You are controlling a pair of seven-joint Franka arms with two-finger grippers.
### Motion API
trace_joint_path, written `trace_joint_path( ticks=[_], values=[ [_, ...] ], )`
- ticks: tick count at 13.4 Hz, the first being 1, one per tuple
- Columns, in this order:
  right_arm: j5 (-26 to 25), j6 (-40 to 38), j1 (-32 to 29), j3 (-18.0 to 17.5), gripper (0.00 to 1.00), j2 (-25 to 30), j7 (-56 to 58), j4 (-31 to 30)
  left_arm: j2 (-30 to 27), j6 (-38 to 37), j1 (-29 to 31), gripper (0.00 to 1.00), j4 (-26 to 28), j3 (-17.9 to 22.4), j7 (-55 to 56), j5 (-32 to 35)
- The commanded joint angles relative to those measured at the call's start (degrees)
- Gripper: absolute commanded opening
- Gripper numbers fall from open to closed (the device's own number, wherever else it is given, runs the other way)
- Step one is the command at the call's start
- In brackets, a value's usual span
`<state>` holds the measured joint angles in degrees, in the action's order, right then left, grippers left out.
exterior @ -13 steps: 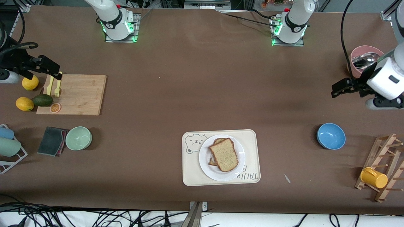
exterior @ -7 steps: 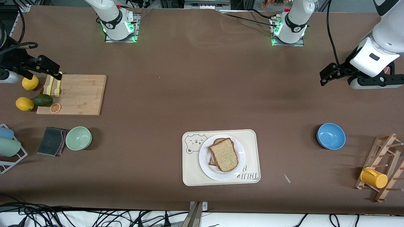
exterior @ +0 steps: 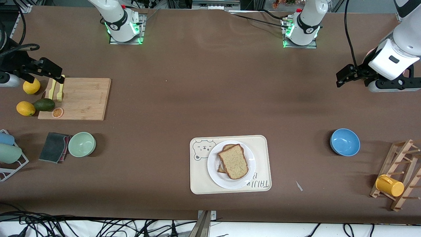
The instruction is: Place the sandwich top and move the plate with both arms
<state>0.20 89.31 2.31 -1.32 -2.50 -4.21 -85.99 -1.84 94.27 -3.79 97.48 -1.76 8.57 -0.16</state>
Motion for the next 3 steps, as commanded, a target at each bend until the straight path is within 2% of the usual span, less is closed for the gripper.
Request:
trace_joint_path(
  ticks=[1,3],
  values=[
    [-0.02,-0.45,-0.29,-0.17,1.0,-0.23,0.78,1.17,0.08,-2.49,0.1,1.0,-1.58,0.45,-1.54,-1.51],
    [0.07,-0.54,-0.37,-0.17,1.0,-0.23,0.78,1.17,0.7,-3.3,0.71,1.0,-2.38,0.53,-1.54,-2.39]
  ],
)
